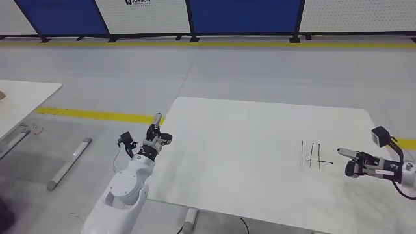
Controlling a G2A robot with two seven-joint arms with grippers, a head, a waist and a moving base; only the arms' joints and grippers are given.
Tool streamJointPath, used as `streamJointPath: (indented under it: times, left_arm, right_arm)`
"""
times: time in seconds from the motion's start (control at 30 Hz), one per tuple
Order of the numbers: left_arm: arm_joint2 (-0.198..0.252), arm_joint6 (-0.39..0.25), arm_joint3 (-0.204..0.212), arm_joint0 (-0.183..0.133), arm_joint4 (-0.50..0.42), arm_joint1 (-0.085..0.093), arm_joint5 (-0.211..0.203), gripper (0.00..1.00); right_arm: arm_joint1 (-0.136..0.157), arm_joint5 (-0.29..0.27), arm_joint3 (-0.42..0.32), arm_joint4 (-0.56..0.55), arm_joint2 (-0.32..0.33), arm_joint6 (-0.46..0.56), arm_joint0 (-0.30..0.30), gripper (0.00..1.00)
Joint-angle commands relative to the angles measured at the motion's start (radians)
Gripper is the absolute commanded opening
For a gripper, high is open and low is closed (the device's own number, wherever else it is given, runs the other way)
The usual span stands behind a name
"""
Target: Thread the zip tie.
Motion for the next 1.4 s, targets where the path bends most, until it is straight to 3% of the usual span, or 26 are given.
streamJointPath:
  times: [0.0, 0.17, 0.3, 0.47, 0.9, 1.27, 1.3, 1.37]
  left_arm:
    - [0.000, 0.000, 0.000, 0.000, 0.000, 0.000, 0.000, 1.00]
    - [0.000, 0.000, 0.000, 0.000, 0.000, 0.000, 0.000, 1.00]
    - [0.000, 0.000, 0.000, 0.000, 0.000, 0.000, 0.000, 1.00]
    - [0.000, 0.000, 0.000, 0.000, 0.000, 0.000, 0.000, 1.00]
    - [0.000, 0.000, 0.000, 0.000, 0.000, 0.000, 0.000, 1.00]
    - [0.000, 0.000, 0.000, 0.000, 0.000, 0.000, 0.000, 1.00]
    - [0.000, 0.000, 0.000, 0.000, 0.000, 0.000, 0.000, 1.00]
    - [0.000, 0.000, 0.000, 0.000, 0.000, 0.000, 0.000, 1.00]
  right_arm:
    - [0.001, -0.104, -0.016, -0.050, -0.053, 0.000, 0.004, 1.00]
    - [0.003, -0.183, 0.118, -0.040, -0.159, 0.000, 0.111, 1.00]
    - [0.000, -0.214, 0.214, -0.052, -0.237, 0.000, 0.191, 1.00]
    - [-0.010, -0.230, 0.276, 0.005, -0.348, 0.000, 0.256, 1.00]
    - [-0.015, -0.223, 0.280, 0.040, -0.360, 0.000, 0.242, 1.00]
    - [-0.013, -0.230, 0.353, 0.080, -0.391, 0.000, 0.275, 1.00]
    - [-0.012, -0.230, 0.355, 0.079, -0.391, 0.000, 0.276, 0.99]
    - [-0.010, -0.230, 0.364, 0.080, -0.390, 0.000, 0.278, 0.85]
